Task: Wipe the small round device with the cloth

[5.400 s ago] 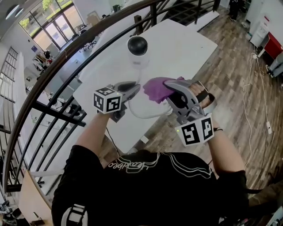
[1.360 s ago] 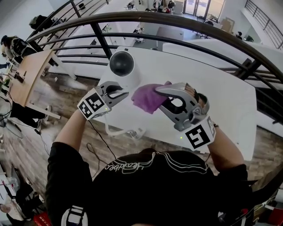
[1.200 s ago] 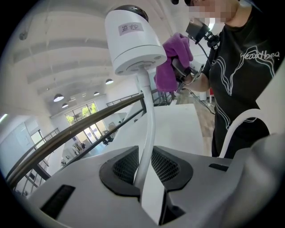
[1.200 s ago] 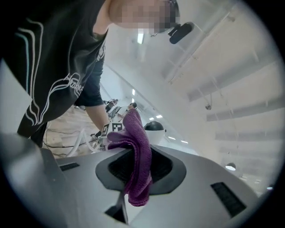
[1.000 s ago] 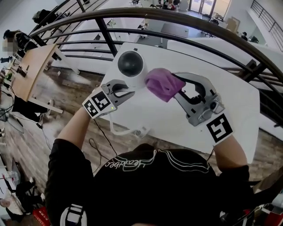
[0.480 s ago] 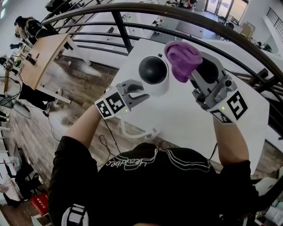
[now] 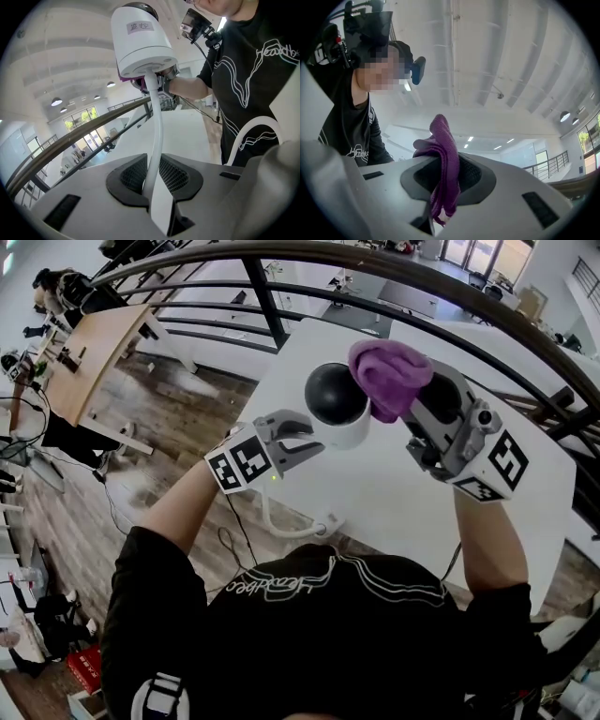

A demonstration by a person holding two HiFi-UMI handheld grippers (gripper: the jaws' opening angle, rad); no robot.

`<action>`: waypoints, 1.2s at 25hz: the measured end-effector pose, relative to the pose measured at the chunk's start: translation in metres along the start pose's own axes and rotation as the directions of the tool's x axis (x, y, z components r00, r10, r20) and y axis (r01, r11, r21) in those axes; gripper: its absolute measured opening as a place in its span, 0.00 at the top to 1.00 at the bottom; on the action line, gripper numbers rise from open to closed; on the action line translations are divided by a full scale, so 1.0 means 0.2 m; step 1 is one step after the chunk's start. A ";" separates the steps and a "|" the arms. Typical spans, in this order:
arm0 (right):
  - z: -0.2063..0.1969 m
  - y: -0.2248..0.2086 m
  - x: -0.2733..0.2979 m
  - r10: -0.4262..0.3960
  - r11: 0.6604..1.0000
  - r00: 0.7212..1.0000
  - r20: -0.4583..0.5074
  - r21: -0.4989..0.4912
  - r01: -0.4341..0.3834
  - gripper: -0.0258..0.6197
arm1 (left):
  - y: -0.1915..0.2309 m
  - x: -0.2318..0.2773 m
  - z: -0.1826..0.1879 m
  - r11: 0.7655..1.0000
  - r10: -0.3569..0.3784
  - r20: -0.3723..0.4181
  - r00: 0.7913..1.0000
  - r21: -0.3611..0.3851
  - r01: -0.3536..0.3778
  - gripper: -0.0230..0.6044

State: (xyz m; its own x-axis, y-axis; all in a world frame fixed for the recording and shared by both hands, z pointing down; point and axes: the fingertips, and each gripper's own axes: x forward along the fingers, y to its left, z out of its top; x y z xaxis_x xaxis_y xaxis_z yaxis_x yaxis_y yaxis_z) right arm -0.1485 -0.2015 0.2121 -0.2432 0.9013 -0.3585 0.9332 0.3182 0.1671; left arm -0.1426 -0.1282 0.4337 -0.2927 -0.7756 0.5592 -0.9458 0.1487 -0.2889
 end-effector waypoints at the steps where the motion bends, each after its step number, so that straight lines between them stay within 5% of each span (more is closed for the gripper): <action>1: -0.01 0.00 0.00 0.008 1.000 1.000 0.000 0.005 -0.008 0.86 | 0.00 0.00 0.00 1.000 -0.004 0.000 1.000 0.000 0.004 0.84; 21: -0.14 0.15 -0.13 0.003 1.000 0.999 -0.039 0.016 -0.003 0.86 | -0.01 0.05 -0.01 0.999 -0.046 0.025 0.999 -0.007 0.047 0.87; 30: -0.27 0.30 -0.20 -0.035 0.996 0.985 -0.169 -0.091 0.019 0.86 | -0.01 0.05 -0.01 0.996 -0.079 0.032 0.996 -0.033 0.080 0.87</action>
State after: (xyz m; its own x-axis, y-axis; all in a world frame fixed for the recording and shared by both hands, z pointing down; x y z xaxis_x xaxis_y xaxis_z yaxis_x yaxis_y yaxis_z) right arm -0.0967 -0.2026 0.2870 -0.3166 0.9265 -0.2035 0.9002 0.3611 0.2433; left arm -0.1448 -0.1349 0.4413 -0.2124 -0.8044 0.5548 -0.9703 0.1065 -0.2170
